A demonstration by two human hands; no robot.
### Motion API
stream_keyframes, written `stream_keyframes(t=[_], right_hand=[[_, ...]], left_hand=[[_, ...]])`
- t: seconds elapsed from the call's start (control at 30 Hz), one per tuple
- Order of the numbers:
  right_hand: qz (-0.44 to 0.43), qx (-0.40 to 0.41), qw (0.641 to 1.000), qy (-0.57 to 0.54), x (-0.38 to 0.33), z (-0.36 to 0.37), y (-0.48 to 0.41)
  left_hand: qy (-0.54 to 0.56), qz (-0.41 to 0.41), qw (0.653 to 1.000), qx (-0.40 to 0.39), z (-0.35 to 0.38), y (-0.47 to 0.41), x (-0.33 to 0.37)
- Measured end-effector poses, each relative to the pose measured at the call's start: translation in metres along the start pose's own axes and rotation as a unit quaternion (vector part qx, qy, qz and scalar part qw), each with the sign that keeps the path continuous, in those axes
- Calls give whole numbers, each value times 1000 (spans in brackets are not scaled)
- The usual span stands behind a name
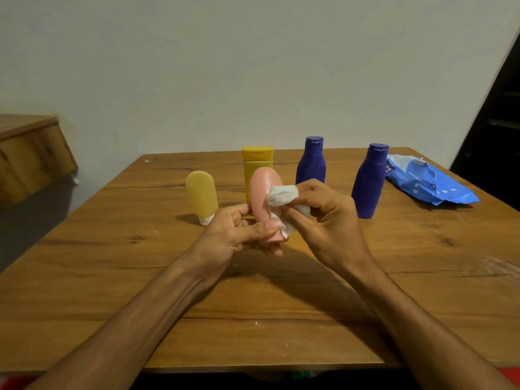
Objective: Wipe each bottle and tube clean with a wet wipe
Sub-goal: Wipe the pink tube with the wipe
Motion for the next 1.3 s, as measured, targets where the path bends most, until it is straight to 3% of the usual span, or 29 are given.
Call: stream_keyframes(t=[0.07, 0.23, 0.4, 0.57, 0.87, 1.3], right_hand=[[-2, -11, 1000, 9, 0, 0, 0], [16, 99, 994, 31, 5, -4, -2], [11, 133, 988, 77, 2, 0, 0], [12, 192, 981, 36, -1, -2, 0], [-40, 98, 993, 44, -6, 6, 5], [22, 140, 990, 20, -2, 0, 1]], left_hand=[[-3, -7, 1000, -10, -2, 0, 1], [-83, -41, 993, -68, 1, 2, 1], [-139, -25, 989, -51, 0, 1, 0], [-134, 5, 991, 14, 2, 3, 0], [-121, -3, 992, 40, 8, 2, -5], [-37, -12, 999, 27, 6, 0, -1]])
Point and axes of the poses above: each hand's wrist, its own y-axis away from the middle knuckle, its own z-axis out of the palm, x = y × z, the point moved 1 cm from there along -y, towards the middle knuckle, and after that the axes turned 5 degrees about y, right-handed, at the moved point
